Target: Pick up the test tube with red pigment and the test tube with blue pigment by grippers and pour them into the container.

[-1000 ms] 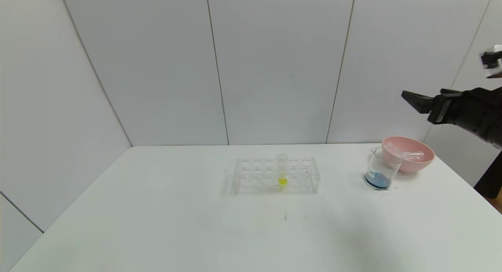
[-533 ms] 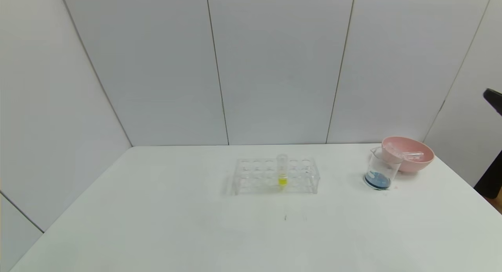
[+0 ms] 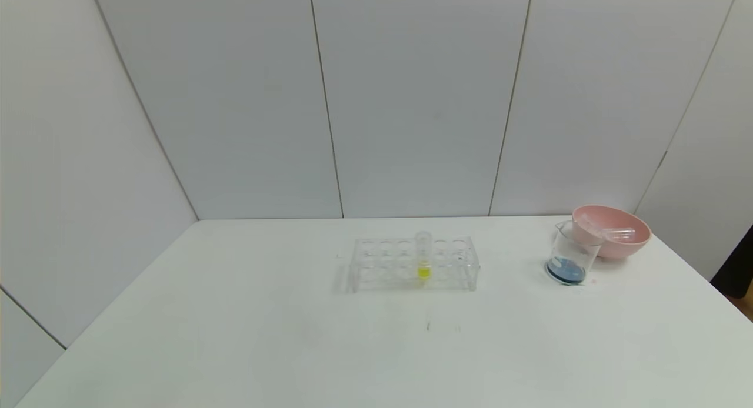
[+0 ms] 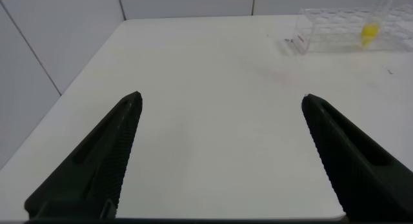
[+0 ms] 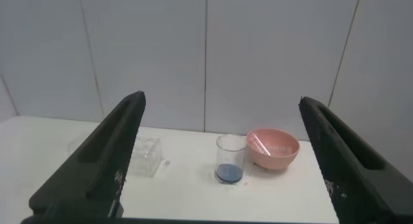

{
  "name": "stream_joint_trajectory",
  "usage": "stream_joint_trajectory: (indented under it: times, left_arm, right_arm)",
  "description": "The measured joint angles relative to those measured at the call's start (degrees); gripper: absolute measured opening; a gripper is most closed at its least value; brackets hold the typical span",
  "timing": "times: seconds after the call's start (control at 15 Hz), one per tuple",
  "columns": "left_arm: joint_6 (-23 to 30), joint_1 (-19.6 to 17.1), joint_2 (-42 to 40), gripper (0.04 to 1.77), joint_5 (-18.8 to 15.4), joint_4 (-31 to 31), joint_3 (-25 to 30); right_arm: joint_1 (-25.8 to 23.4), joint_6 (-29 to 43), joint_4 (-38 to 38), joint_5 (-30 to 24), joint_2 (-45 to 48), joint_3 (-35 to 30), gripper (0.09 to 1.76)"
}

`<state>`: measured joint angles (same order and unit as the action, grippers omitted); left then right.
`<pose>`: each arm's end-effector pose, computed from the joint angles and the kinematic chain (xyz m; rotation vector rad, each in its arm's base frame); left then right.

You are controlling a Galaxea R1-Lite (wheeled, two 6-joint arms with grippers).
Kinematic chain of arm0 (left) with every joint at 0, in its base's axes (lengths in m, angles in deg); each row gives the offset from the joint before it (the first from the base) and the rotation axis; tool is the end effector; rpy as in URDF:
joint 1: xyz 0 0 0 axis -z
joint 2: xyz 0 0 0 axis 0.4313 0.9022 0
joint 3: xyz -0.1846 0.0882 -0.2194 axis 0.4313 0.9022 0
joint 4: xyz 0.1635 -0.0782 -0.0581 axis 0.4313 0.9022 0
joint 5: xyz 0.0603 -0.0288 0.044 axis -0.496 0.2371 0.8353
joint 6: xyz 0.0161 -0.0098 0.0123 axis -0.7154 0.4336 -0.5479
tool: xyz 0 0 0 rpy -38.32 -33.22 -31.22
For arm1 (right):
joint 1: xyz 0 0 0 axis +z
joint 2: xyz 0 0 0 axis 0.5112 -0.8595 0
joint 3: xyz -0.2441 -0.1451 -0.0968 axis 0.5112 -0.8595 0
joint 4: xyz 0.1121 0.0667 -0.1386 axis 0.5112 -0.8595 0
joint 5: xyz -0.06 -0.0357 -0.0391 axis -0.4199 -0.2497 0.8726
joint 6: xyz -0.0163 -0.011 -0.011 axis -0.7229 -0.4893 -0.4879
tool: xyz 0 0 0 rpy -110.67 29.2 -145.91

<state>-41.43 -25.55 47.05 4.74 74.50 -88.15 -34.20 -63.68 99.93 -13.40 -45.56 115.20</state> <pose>-0.0227 -0.0001 0.0755 -0.0001 0.0009 0.0000 0.0043 0.0040 0.2420 0.0295 -0.3216 0.1327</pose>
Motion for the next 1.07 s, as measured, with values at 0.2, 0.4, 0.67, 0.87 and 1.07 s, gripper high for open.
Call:
stream_joint_trajectory:
  times: [0.2, 0.4, 0.67, 0.87, 1.07]
  left_arm:
    - [0.0, 0.0, 0.0, 1.76, 0.0, 0.0, 0.0]
    - [0.0, 0.0, 0.0, 1.76, 0.0, 0.0, 0.0]
    - [0.0, 0.0, 0.0, 1.76, 0.0, 0.0, 0.0]
    - [0.0, 0.0, 0.0, 1.76, 0.0, 0.0, 0.0]
    - [0.0, 0.0, 0.0, 1.76, 0.0, 0.0, 0.0]
  right_arm:
    - [3.0, -0.8, -9.3, -0.3, 11.8, 1.5, 1.70]
    - [3.5, -1.5, -11.2, 0.3, 21.3, -0.1, 1.70]
    - [3.6, -2.5, -10.6, 2.8, 25.9, -8.3, 1.70]
    - [3.6, -2.9, -10.6, 4.5, 26.6, -18.8, 1.70]
    - [3.5, -2.8, -17.5, 5.9, 26.8, -24.9, 1.70]
